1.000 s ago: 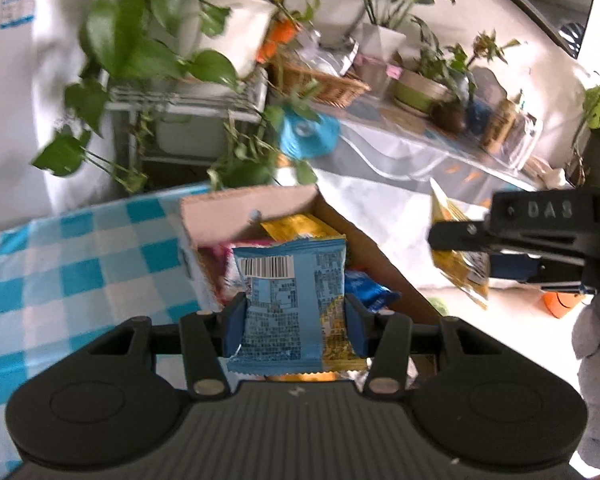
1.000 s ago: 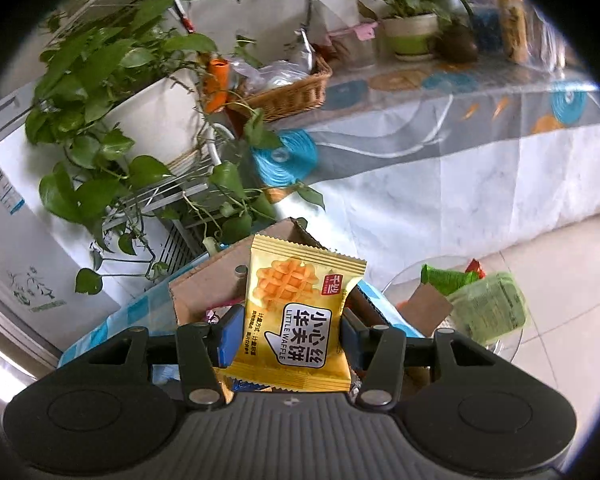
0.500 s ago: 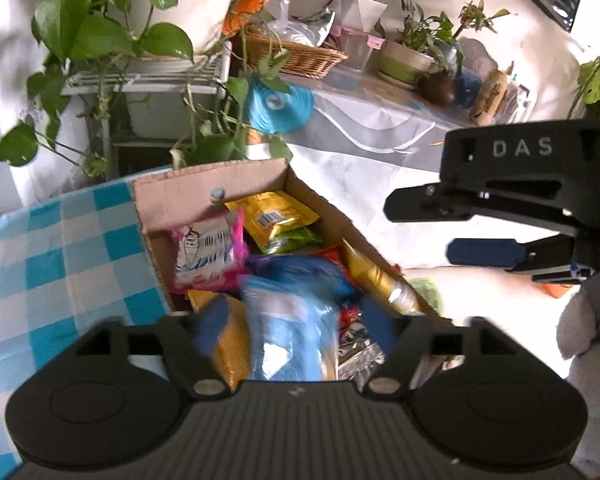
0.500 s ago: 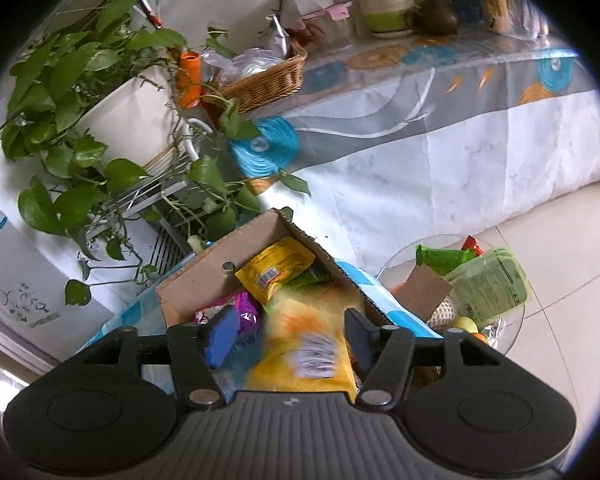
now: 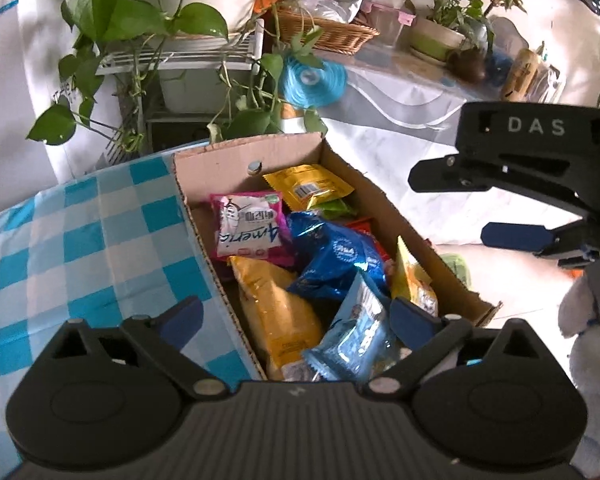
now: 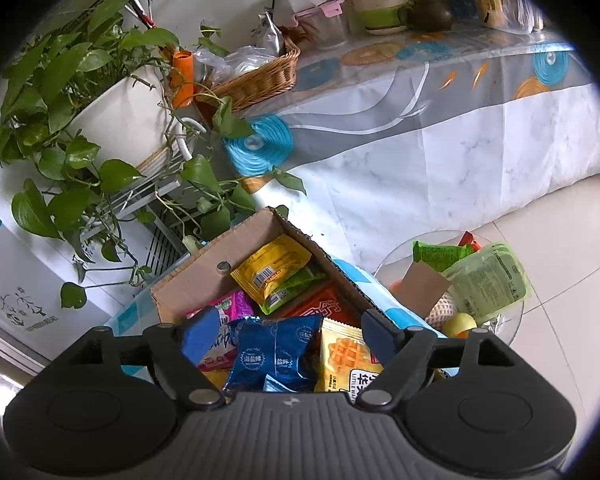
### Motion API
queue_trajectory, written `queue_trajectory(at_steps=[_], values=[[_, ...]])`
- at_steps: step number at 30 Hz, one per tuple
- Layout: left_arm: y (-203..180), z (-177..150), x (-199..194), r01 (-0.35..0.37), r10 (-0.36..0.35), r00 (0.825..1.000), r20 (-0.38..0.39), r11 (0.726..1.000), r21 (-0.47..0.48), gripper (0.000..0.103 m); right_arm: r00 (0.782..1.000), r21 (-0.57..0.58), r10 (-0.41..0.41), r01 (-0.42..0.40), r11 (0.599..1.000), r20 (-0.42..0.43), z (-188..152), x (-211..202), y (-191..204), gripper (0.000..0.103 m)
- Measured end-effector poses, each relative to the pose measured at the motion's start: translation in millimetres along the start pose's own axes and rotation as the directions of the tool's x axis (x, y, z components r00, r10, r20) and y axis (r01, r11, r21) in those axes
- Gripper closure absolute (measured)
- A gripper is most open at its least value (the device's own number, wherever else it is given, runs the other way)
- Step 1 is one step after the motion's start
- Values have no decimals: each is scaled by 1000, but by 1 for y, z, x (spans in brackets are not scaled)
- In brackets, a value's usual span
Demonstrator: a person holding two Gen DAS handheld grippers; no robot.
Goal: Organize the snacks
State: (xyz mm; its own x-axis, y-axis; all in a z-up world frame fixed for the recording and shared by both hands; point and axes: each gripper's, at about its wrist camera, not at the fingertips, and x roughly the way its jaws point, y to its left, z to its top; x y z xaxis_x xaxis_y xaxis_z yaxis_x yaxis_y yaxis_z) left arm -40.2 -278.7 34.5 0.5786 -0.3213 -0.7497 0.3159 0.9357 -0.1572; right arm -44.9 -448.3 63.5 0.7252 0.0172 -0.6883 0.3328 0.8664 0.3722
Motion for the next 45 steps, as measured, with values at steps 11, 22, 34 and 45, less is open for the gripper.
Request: queue_trajectory(at_steps=[11,22,34,45], values=[[9,0,-6,-53,53,998,-28,999,-11,3,999,-55,-32,31,998,-10,-1,2,3,17],[22,-1,-7,-87,84,995,-55,994,-63,3,997,-127,-75,73,989,-14,-3,5,8,15],[30,1,-6,-123,117,991,-68,988,-91,3,995,-194,-102,96,976,-21,-4,5,9,12],[34,7,-3,-171,164,983,-84,982,-85,1,989,-289,-146,132,948,-25,-7,7,12,12]])
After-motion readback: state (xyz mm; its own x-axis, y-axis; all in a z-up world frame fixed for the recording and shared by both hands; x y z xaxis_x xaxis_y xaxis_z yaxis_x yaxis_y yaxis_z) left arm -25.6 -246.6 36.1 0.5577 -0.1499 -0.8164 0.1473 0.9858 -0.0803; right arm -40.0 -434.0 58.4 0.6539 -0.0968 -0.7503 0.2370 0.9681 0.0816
